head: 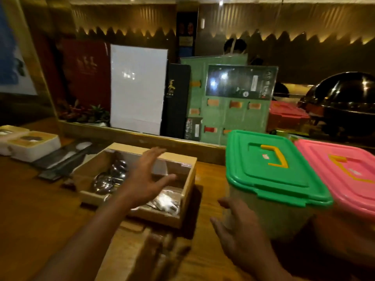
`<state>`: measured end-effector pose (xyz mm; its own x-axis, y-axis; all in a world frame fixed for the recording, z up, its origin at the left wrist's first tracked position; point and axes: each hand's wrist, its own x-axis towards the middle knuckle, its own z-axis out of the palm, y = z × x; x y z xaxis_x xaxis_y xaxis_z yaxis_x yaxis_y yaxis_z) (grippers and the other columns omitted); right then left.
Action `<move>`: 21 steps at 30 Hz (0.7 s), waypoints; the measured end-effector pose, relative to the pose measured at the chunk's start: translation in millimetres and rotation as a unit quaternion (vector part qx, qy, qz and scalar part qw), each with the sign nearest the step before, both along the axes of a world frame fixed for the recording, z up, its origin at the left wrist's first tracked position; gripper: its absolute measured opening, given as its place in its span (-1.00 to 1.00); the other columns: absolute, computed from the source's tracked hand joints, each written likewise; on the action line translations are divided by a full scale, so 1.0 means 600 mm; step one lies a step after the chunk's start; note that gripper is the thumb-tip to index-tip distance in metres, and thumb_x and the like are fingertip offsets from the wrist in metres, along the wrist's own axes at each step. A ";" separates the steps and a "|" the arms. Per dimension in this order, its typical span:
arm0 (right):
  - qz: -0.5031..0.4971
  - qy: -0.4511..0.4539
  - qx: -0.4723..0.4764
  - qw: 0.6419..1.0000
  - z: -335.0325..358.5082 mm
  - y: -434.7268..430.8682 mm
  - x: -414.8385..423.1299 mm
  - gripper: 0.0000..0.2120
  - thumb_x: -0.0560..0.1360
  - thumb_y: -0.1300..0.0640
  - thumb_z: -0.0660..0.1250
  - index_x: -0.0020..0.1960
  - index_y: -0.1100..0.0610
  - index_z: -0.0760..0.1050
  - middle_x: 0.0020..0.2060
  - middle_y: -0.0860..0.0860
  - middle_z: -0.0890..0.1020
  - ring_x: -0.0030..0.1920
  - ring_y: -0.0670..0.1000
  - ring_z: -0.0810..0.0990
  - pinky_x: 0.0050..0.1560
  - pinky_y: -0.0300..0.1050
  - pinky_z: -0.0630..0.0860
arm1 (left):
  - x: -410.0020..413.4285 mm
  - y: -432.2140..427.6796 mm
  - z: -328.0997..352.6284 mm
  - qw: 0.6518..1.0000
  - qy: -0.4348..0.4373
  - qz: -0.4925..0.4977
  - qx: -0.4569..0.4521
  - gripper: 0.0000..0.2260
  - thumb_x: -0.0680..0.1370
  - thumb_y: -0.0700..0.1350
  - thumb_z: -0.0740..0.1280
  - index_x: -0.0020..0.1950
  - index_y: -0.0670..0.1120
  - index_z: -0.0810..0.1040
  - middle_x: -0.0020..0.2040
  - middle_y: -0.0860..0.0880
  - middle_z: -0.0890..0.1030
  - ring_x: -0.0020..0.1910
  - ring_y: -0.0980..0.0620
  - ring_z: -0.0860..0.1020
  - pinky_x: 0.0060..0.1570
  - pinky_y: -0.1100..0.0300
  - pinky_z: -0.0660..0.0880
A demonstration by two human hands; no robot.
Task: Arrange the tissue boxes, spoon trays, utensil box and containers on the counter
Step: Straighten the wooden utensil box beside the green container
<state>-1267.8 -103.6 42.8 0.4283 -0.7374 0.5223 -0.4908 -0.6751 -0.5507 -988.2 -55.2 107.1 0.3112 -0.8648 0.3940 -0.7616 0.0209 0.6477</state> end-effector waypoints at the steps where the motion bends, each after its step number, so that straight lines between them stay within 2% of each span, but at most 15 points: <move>1: -0.013 0.008 0.043 0.999 -0.018 -0.003 0.027 -0.53 0.43 -0.25 0.36 0.24 -0.03 0.52 0.10 -0.11 0.60 0.10 -0.14 0.57 0.13 -0.19 0.52 | 0.053 0.010 -0.006 0.999 0.006 0.041 -0.021 -0.35 0.45 0.10 0.51 0.49 0.14 0.37 0.46 -0.02 0.43 0.38 -0.06 0.45 0.22 -0.09 0.55; 3: -0.042 -0.005 0.143 0.989 -0.042 -0.002 0.082 -0.46 0.43 -0.28 0.40 0.32 -0.08 0.47 0.17 -0.12 0.59 0.12 -0.21 0.54 0.14 -0.14 0.55 | 0.159 0.028 -0.024 0.992 0.018 0.121 -0.040 -0.43 0.47 0.06 0.50 0.45 0.05 0.44 0.31 -0.03 0.52 0.19 -0.05 0.56 -0.01 0.07 0.60; 4: -0.057 -0.030 0.200 0.978 -0.047 0.002 0.110 -0.44 0.42 -0.24 0.45 0.35 -0.09 0.45 0.21 -0.10 0.58 0.13 -0.20 0.53 0.14 -0.12 0.55 | 0.210 0.033 -0.031 0.987 0.027 0.156 -0.031 -0.46 0.49 0.06 0.49 0.43 0.01 0.46 0.28 -0.04 0.54 0.17 -0.06 0.56 -0.04 0.10 0.56; 6: -0.086 -0.086 0.277 0.953 -0.059 0.013 0.163 -0.37 0.38 -0.17 0.51 0.39 -0.10 0.43 0.28 -0.06 0.56 0.18 -0.13 0.53 0.15 -0.07 0.57 | 0.301 0.036 -0.050 0.980 0.056 0.193 -0.002 -0.46 0.49 0.11 0.47 0.42 -0.01 0.48 0.33 -0.13 0.55 0.23 -0.15 0.54 0.03 0.00 0.52; 8: -0.113 -0.106 0.313 0.937 -0.065 0.024 0.207 -0.26 0.34 -0.21 0.53 0.45 -0.11 0.37 0.36 -0.04 0.52 0.26 -0.06 0.51 0.20 -0.01 0.56 | 0.360 0.037 -0.063 0.977 0.100 0.182 0.039 -0.44 0.51 0.15 0.43 0.45 -0.02 0.45 0.37 -0.17 0.53 0.28 -0.18 0.52 0.03 -0.03 0.49; 11: -0.139 -0.139 0.373 0.907 -0.076 0.047 0.253 -0.19 0.38 -0.25 0.47 0.54 -0.13 0.23 0.37 -0.10 0.46 0.26 -0.01 0.47 0.07 -0.07 0.58 | 0.406 0.032 -0.079 0.968 0.200 0.110 0.107 -0.51 0.55 0.17 0.37 0.44 0.05 0.45 0.33 -0.11 0.53 0.12 -0.08 0.55 -0.14 0.05 0.49; 12: -0.146 -0.166 0.387 0.895 -0.076 0.055 0.266 -0.22 0.40 -0.23 0.46 0.54 -0.14 0.23 0.37 -0.08 0.47 0.24 0.00 0.47 0.09 -0.03 0.58 | 0.415 0.031 -0.084 0.961 0.236 0.080 0.119 -0.56 0.54 0.16 0.37 0.40 0.09 0.46 0.29 -0.08 0.54 0.06 -0.04 0.55 -0.18 0.06 0.49; 14: -0.161 -0.202 0.401 0.879 -0.076 0.063 0.282 -0.30 0.45 -0.21 0.42 0.51 -0.15 0.27 0.36 -0.05 0.50 0.25 0.02 0.51 0.18 0.09 0.57 | 0.428 0.027 -0.090 0.947 0.288 0.044 0.135 -0.55 0.50 0.16 0.41 0.36 0.12 0.49 0.25 -0.09 0.57 0.08 -0.08 0.57 -0.08 -0.04 0.54; 16: -0.176 -0.216 0.410 0.869 -0.074 0.065 0.292 -0.36 0.48 -0.20 0.39 0.50 -0.14 0.29 0.32 -0.04 0.54 0.23 0.04 0.54 0.15 0.12 0.60 | 0.434 0.022 -0.097 0.936 0.316 0.032 0.152 -0.62 0.44 0.16 0.46 0.23 0.17 0.55 0.14 -0.06 0.60 0.12 -0.15 0.58 0.02 -0.13 0.54; 18: -0.192 -0.221 0.393 0.872 -0.076 0.067 0.299 -0.39 0.49 -0.20 0.38 0.49 -0.11 0.33 0.29 -0.06 0.56 0.23 0.03 0.56 0.15 0.11 0.60 | 0.433 0.020 -0.103 0.935 0.325 0.019 0.143 -0.69 0.41 0.08 0.50 0.12 0.16 0.55 0.05 -0.01 0.61 0.07 -0.12 0.57 -0.02 -0.11 0.53; 21: -0.220 -0.213 0.355 0.883 -0.073 0.066 0.305 -0.48 0.53 -0.11 0.38 0.45 -0.06 0.37 0.23 -0.09 0.57 0.25 0.02 0.54 0.20 0.06 0.56 | 0.434 0.015 -0.112 0.936 0.329 0.016 0.123 -0.38 0.30 0.06 0.56 0.34 0.04 0.51 0.09 -0.10 0.63 0.09 -0.20 0.59 0.06 -0.23 0.55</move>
<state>-1085.0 -63.8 -1.0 -0.1055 -0.9900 -0.0937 -0.2655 0.1188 -0.9567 -728.0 -46.1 39.9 0.4436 -0.8905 -0.1017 -0.1938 -0.2061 0.9592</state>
